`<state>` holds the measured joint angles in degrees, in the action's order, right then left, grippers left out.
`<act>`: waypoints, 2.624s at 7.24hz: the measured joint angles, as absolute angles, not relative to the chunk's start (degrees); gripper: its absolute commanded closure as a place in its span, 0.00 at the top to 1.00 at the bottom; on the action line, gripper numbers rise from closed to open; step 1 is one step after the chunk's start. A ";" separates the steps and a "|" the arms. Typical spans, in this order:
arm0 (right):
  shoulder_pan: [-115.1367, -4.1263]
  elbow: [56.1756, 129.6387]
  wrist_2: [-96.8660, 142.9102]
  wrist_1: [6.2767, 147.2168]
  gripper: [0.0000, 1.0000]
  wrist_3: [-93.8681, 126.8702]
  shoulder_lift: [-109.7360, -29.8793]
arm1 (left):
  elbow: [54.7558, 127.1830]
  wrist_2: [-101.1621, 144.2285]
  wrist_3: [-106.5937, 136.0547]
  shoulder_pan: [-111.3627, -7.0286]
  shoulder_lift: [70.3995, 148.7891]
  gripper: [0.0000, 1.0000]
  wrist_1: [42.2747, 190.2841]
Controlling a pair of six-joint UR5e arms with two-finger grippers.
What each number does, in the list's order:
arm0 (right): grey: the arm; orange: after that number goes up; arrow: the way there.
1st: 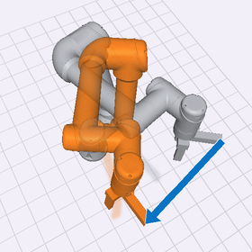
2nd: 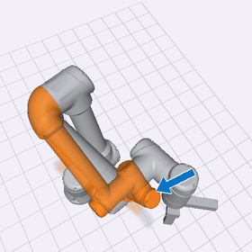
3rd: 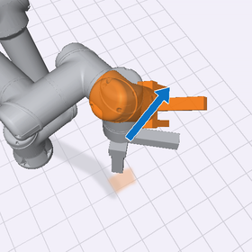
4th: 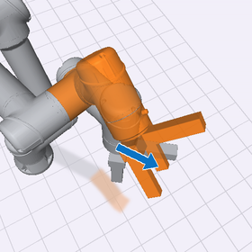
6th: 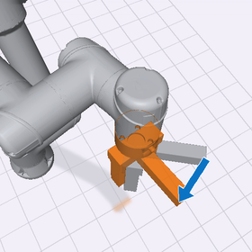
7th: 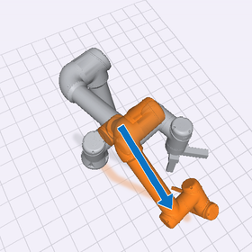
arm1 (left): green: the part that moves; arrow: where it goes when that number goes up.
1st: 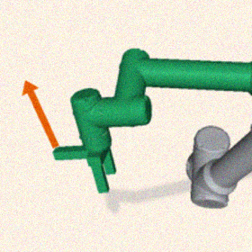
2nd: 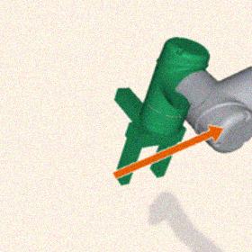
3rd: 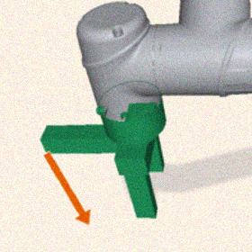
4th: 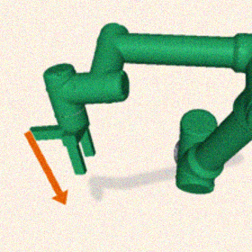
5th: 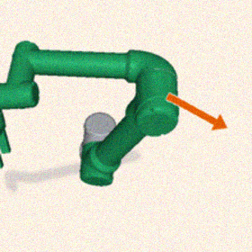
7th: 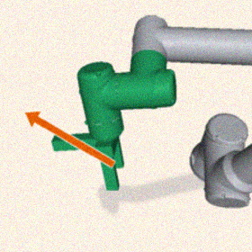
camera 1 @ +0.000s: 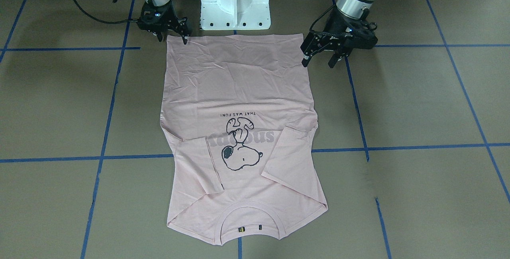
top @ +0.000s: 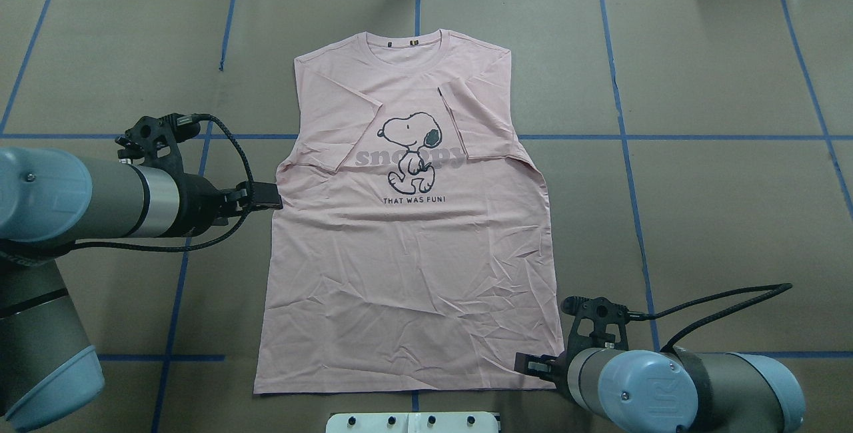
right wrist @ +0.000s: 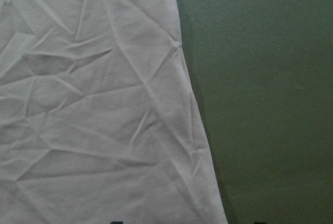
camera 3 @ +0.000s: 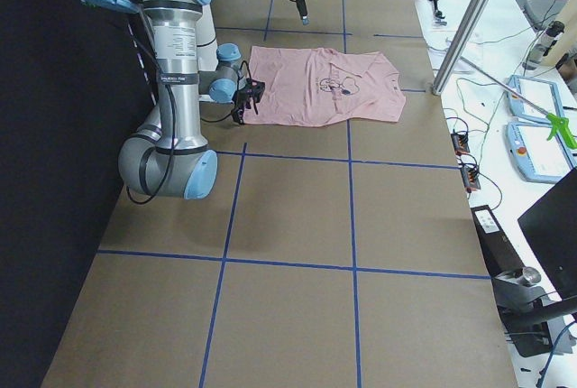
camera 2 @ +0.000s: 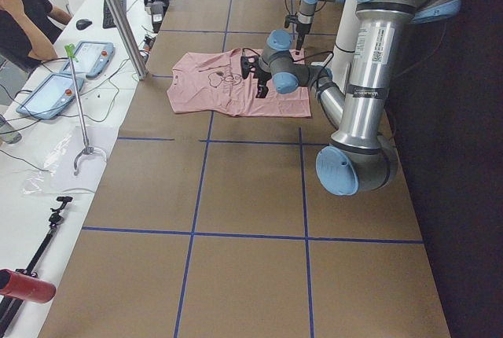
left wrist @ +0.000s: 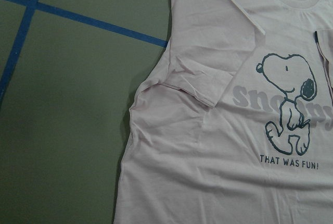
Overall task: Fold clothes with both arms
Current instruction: 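Move both grippers to the hem corners nearest the robot, then grasp the hem corners with both grippers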
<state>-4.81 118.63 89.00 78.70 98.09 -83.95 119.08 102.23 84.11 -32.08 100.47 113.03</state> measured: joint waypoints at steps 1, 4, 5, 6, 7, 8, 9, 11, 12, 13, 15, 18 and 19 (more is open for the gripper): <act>-4.80 118.61 89.50 78.69 0.02 98.09 -83.99 | 119.08 102.27 84.11 -32.08 100.49 1.00 113.03; -4.96 119.06 90.91 78.68 0.00 98.11 -84.06 | 118.81 102.23 84.05 -31.82 100.12 1.00 112.95; -5.04 119.33 91.00 78.72 0.00 98.14 -84.06 | 118.79 102.20 84.32 -30.98 99.86 1.00 112.50; -5.12 119.82 90.94 78.74 0.00 98.29 -84.08 | 118.84 101.89 85.39 -29.18 99.58 1.00 111.42; -5.15 120.44 90.68 78.71 0.00 99.34 -84.10 | 119.03 101.10 87.39 -26.77 99.13 1.00 110.23; -5.17 120.96 90.44 78.62 0.00 101.49 -84.11 | 119.40 99.77 90.47 -23.88 98.26 1.00 109.26; -5.25 121.49 90.49 78.54 0.00 103.14 -84.10 | 119.88 98.28 94.41 -20.72 97.23 1.00 108.73; -5.54 122.64 91.05 78.49 0.00 103.98 -84.04 | 120.51 94.16 103.02 -13.48 95.65 0.98 106.57; -5.68 123.12 91.21 78.49 0.00 104.04 -84.03 | 120.54 92.77 106.52 -10.31 95.64 0.96 104.45; -5.88 123.35 91.28 78.49 0.00 104.05 -84.00 | 120.34 92.05 108.70 -8.05 95.81 0.96 103.22; -6.54 123.59 91.31 78.49 0.00 104.06 -83.98 | 119.38 91.50 110.06 -6.40 95.96 0.85 102.28; -6.83 123.85 91.32 78.49 0.00 104.06 -83.97 | 118.67 91.41 110.45 -6.12 96.05 0.29 102.13; -6.94 123.89 91.54 78.49 0.00 104.04 -83.85 | 118.61 91.41 110.47 -6.03 96.09 0.17 102.13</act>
<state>-6.94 123.89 91.54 78.49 104.04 -83.85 118.61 91.41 110.47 -6.03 96.09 102.13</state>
